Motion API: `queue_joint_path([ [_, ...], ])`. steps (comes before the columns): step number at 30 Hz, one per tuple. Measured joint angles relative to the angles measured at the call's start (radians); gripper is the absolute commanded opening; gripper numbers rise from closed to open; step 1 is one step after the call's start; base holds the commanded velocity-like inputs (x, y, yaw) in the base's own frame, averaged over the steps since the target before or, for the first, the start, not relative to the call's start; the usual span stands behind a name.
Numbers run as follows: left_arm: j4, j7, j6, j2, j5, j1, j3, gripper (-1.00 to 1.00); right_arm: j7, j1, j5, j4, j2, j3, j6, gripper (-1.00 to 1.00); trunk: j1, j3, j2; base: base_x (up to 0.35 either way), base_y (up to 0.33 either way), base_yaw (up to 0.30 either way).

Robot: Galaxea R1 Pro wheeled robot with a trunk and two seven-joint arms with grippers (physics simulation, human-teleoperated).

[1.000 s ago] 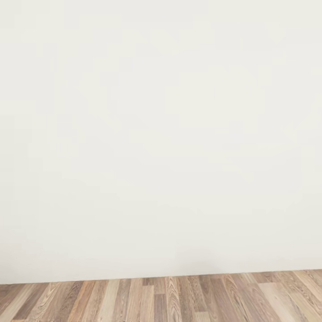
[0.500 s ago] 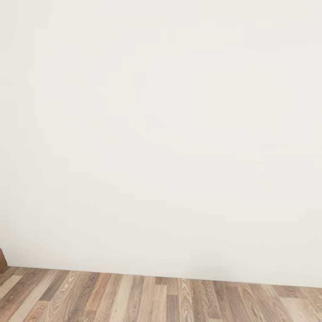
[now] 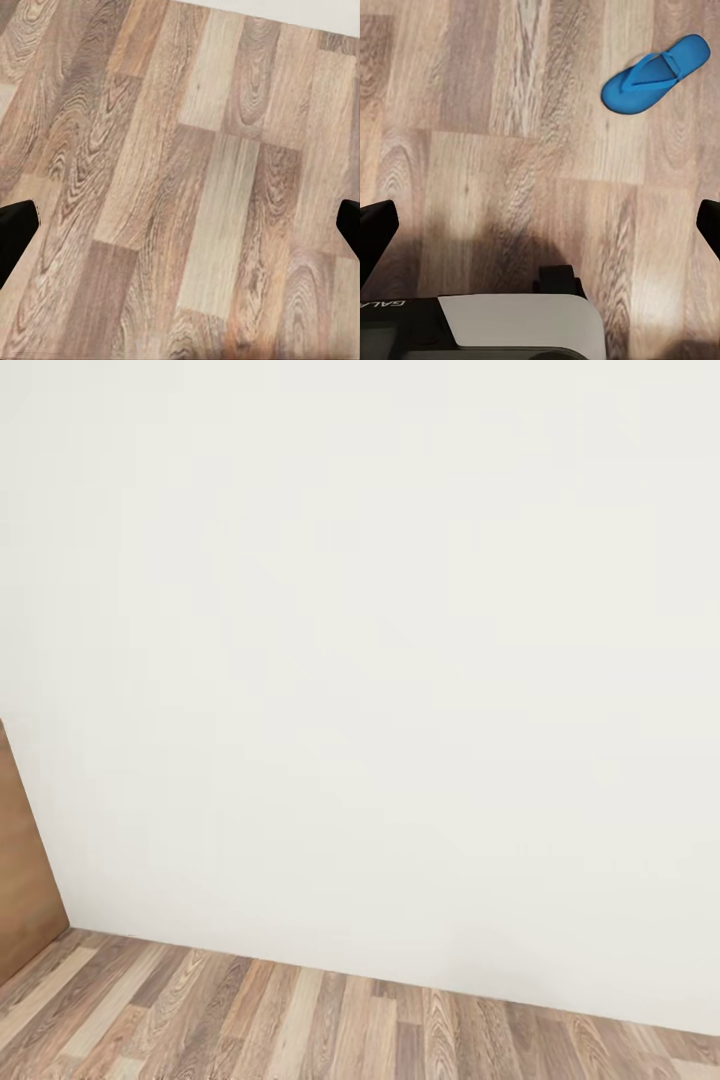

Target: In the bedroom, move the book from the bed onto either nightstand, and place the two sandals side by side next to the bed.

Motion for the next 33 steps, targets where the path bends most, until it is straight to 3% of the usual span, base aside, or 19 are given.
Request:
queue_joint_path([
  [33,0.0,0.0,0.0,0.0,0.0,0.001,0.0,1.0,0.0,0.0,0.0,0.0,0.0,0.0,0.0,1.0,0.0,0.0,0.0,0.0,0.0,0.177],
])
